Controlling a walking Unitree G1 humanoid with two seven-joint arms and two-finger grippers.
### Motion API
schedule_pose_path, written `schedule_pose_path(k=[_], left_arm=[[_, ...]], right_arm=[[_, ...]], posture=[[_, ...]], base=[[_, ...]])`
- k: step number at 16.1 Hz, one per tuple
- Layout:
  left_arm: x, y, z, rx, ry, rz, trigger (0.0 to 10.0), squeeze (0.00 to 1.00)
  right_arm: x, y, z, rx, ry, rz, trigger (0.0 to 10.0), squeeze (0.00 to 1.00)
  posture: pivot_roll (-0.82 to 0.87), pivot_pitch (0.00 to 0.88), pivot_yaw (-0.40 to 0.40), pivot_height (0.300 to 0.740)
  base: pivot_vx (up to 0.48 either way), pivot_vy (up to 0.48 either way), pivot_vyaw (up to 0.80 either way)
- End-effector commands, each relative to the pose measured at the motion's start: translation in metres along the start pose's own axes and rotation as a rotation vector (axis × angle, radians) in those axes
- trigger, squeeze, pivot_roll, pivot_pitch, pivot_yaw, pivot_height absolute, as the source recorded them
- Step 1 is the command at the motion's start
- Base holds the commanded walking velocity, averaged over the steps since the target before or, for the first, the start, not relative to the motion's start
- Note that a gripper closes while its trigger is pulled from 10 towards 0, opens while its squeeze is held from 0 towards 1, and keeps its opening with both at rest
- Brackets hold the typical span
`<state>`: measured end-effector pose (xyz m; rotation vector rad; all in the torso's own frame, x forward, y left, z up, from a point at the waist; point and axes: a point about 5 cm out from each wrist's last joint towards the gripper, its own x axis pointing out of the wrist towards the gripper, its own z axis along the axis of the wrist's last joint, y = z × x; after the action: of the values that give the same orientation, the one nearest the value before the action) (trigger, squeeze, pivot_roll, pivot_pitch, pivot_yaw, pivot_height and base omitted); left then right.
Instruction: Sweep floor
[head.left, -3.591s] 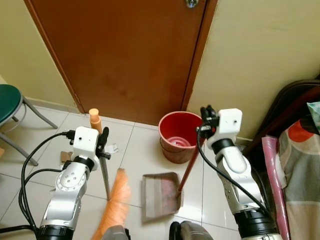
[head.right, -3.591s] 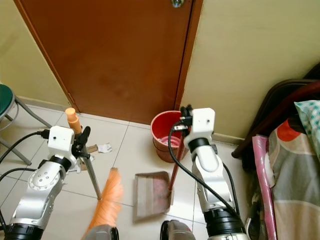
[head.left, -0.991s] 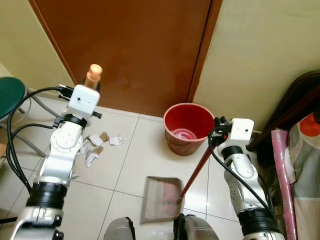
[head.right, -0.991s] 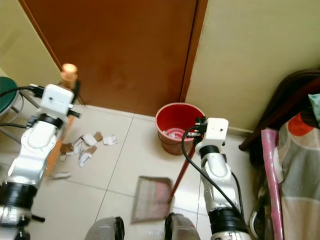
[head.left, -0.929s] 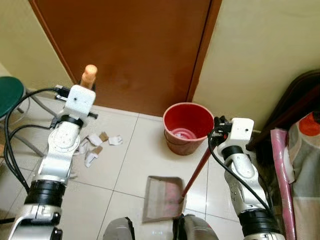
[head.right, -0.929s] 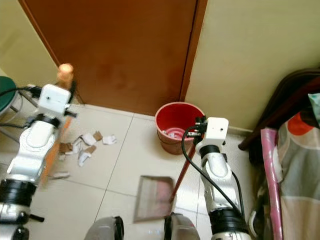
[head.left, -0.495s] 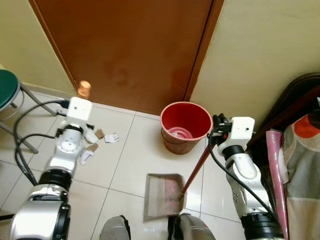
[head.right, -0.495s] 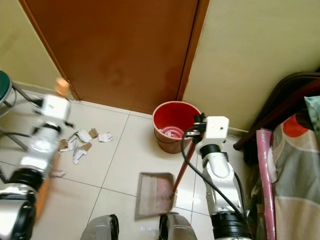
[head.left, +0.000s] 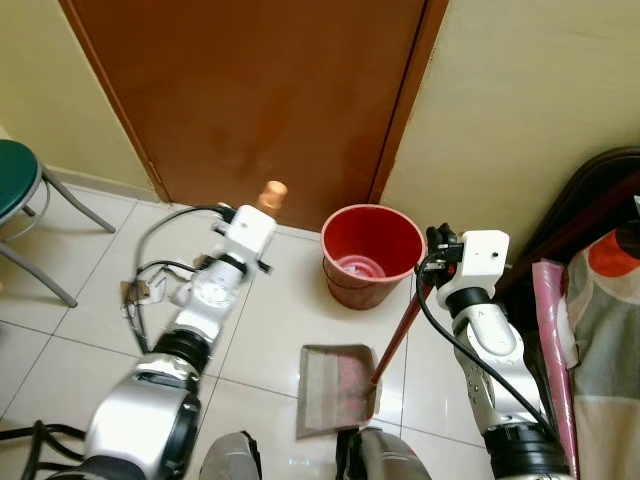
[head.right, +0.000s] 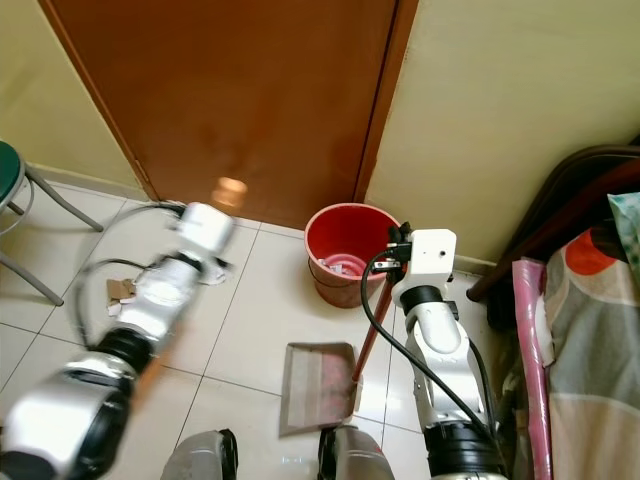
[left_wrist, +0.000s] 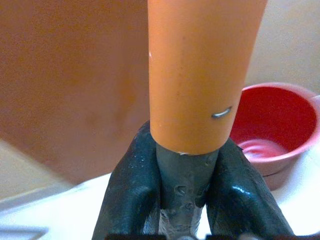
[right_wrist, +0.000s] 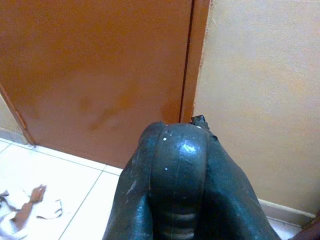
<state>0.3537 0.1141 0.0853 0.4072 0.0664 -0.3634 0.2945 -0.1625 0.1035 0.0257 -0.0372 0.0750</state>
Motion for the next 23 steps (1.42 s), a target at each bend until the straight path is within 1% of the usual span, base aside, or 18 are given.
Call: schedule_pose_path(k=[1, 2, 4, 5, 6, 7, 8, 9, 10, 12, 13, 14, 17, 19, 20, 21, 22, 23], left_arm=[[0.003, -0.013, 0.013, -0.02, -0.078, -0.066, 10.0, 0.0], [0.003, -0.017, 0.017, -0.049, -0.1, -0.079, 10.0, 0.0], [0.002, -0.018, 0.024, -0.086, -0.146, -0.088, 10.0, 0.0], [0.002, -0.013, 0.028, -0.117, -0.169, -0.075, 10.0, 0.0], [0.0, -0.005, 0.032, -0.121, -0.19, -0.061, 10.0, 0.0], [0.0, -0.002, 0.033, -0.115, -0.197, -0.054, 10.0, 0.0], [-0.003, 0.014, 0.041, -0.09, -0.217, -0.024, 10.0, 0.0], [-0.006, 0.021, 0.044, -0.078, -0.228, -0.004, 10.0, 0.0], [-0.016, 0.035, 0.052, -0.097, -0.279, 0.044, 10.0, 0.0], [-0.028, 0.045, 0.054, -0.116, -0.305, 0.082, 10.0, 0.0], [-0.034, 0.047, 0.054, -0.117, -0.314, 0.1, 10.0, 0.0], [-0.049, 0.043, 0.065, -0.083, -0.378, 0.11, 10.0, 0.0], [-0.058, 0.04, 0.08, -0.033, -0.432, 0.117, 10.0, 0.0], [-0.063, 0.043, 0.089, 0.01, -0.459, 0.143, 10.0, 0.0], [-0.066, 0.053, 0.096, 0.048, -0.482, 0.208, 10.0, 0.0], [-0.068, 0.064, 0.096, 0.057, -0.479, 0.251, 10.0, 0.0], [-0.069, 0.068, 0.093, 0.059, -0.462, 0.262, 10.0, 0.0], [-0.075, 0.078, 0.08, 0.057, -0.409, 0.296, 10.0, 0.0]], right_arm=[[0.003, 0.001, 0.002, 0.0, -0.005, 0.0, 10.0, 0.0], [0.005, 0.001, 0.003, 0.0, -0.005, 0.001, 10.0, 0.0], [0.007, 0.001, 0.004, 0.002, -0.009, -0.001, 10.0, 0.0], [0.009, 0.001, 0.004, 0.003, -0.012, -0.004, 10.0, 0.0], [0.01, 0.002, 0.005, 0.003, -0.015, -0.005, 10.0, 0.0], [0.01, 0.002, 0.005, 0.003, -0.016, -0.005, 10.0, 0.0], [0.012, 0.002, 0.007, -0.003, -0.021, -0.004, 10.0, 0.0], [0.011, 0.002, 0.008, -0.005, -0.025, -0.004, 10.0, 0.0], [0.011, 0.002, 0.008, -0.005, -0.029, -0.008, 10.0, 0.0], [0.01, 0.002, 0.006, 0.004, -0.024, -0.018, 10.0, 0.0], [0.01, 0.002, 0.005, 0.019, -0.018, -0.024, 10.0, 0.0], [0.013, 0.007, 0.005, 0.024, -0.021, -0.019, 10.0, 0.0], [0.014, 0.008, 0.006, 0.021, -0.025, -0.017, 10.0, 0.0], [0.015, 0.005, 0.005, 0.019, -0.025, -0.023, 10.0, 0.0], [0.016, 0.003, 0.005, 0.018, -0.025, -0.028, 10.0, 0.0], [0.017, 0.003, 0.005, 0.019, -0.024, -0.03, 10.0, 0.0], [0.018, 0.004, 0.005, 0.02, -0.025, -0.03, 10.0, 0.0], [0.019, 0.007, 0.004, 0.022, -0.027, -0.025, 10.0, 0.0]], posture=[[-0.04, 0.118, -0.037, 0.74], [-0.04, 0.118, -0.037, 0.74], [-0.02, 0.124, -0.031, 0.74], [-0.02, 0.127, -0.029, 0.74], [-0.02, 0.13, -0.028, 0.74], [-0.01, 0.142, -0.026, 0.74], [0.0, 0.154, -0.029, 0.74], [0.0, 0.157, -0.029, 0.74], [0.02, 0.15, -0.03, 0.74], [0.02, 0.147, -0.031, 0.74], [0.03, 0.144, -0.032, 0.74], [0.03, 0.13, -0.034, 0.74], [0.04, 0.119, -0.036, 0.74], [0.04, 0.103, -0.036, 0.74], [0.04, 0.092, -0.036, 0.74], [0.04, 0.087, -0.035, 0.74], [0.05, 0.081, -0.035, 0.74], [0.05, 0.074, -0.034, 0.74]], base=[[0.0, 0.0, 0.0], [0.0, 0.0, 0.0], [0.0, 0.0, 0.0], [0.0, 0.0, 0.0], [0.0, 0.0, 0.0], [0.0, 0.0, 0.0], [0.0, 0.0, 0.0], [0.0, 0.0, 0.0], [0.0, 0.0, 0.0], [0.0, 0.0, 0.0], [0.0, 0.0, 0.0], [0.0, 0.0, 0.0], [0.0, 0.0, 0.0], [0.0, 0.0, 0.0], [0.0, 0.0, 0.0], [0.0, 0.0, 0.0], [0.0, 0.0, 0.0], [0.0, 0.0, 0.0]])
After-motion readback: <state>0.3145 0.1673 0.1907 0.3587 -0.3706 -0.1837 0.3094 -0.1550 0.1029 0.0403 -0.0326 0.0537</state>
